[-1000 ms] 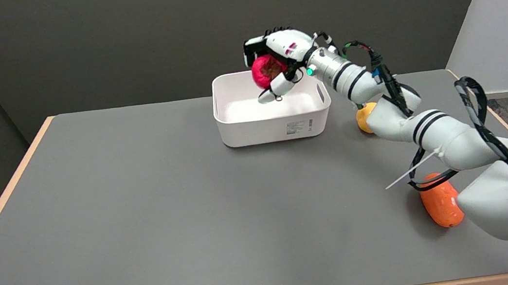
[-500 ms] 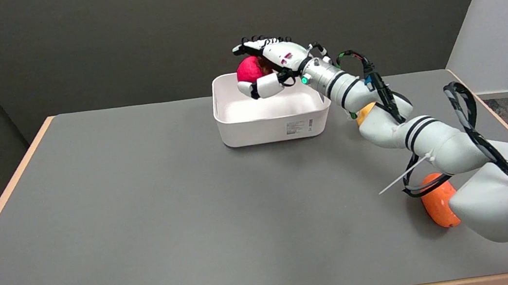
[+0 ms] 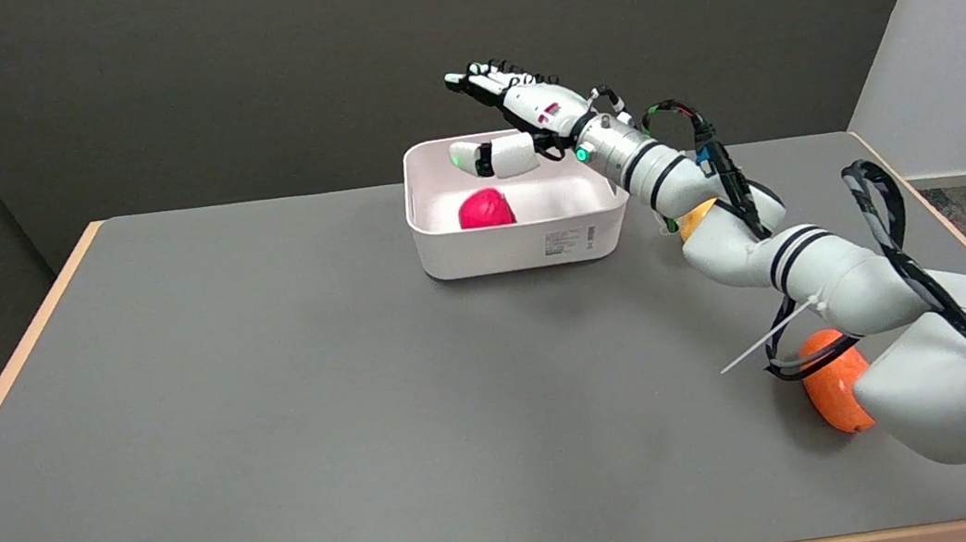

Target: Place tomato into white box.

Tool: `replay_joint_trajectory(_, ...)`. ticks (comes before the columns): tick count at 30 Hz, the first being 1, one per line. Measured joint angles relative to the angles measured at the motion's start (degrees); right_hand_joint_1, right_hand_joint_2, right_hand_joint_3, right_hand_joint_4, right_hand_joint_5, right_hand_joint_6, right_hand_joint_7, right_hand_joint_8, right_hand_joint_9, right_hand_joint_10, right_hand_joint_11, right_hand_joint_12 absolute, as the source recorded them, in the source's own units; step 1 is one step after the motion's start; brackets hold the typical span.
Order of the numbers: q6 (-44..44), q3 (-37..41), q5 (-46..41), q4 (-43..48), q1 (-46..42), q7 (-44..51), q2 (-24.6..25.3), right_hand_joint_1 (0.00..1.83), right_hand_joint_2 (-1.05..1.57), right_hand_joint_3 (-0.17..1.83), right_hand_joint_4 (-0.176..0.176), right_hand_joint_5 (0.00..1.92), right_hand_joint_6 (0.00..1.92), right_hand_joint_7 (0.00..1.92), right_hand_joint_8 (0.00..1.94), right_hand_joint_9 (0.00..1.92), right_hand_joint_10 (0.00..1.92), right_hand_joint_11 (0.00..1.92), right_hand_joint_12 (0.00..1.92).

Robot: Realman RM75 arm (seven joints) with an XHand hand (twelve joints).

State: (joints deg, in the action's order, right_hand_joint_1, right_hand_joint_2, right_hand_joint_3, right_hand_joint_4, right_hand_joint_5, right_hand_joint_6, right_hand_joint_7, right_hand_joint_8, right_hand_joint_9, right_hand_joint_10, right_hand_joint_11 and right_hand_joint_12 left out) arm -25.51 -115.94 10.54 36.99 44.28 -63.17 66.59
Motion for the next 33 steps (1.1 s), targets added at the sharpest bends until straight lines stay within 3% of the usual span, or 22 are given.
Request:
replay_joint_trajectory(6,-0.1,0.2,-1.0,0.0,-0.3,-0.2,-0.1,0.18,0.50,0.87,0.100,0.00,0.00,0.00,0.00,0.00,0.00,0.00,0.31)
replay_joint_trajectory(8,-0.1,0.2,-1.4,0.0,-0.4,-0.2,-0.1,0.19,0.52,0.78,0.100,0.00,0.00,0.00,0.00,0.00,0.00,0.00,0.29)
replay_joint_trajectory(17,-0.1,0.9,-2.5,1.2,-1.2,-0.2,-0.5,0.17,0.53,0.74,0.084,0.00,0.00,0.00,0.00,0.00,0.00,0.00,0.27)
replay_joint_trajectory(20,-0.1,1.6,-2.9,2.7,-2.1,-0.2,-0.8,0.14,0.50,0.82,0.079,0.00,0.00,0.00,0.00,0.00,0.00,0.00,0.22)
replay_joint_trajectory(25,-0.1,4.1,-4.9,7.6,-5.2,-0.1,-1.6,0.10,0.52,0.88,0.071,0.02,0.08,0.00,0.00,0.00,0.00,0.00,0.04)
replay_joint_trajectory(33,-0.8,12.2,-10.9,17.9,-15.1,1.7,-3.4,0.15,0.54,0.91,0.067,0.04,0.16,0.00,0.03,0.00,0.00,0.00,0.00)
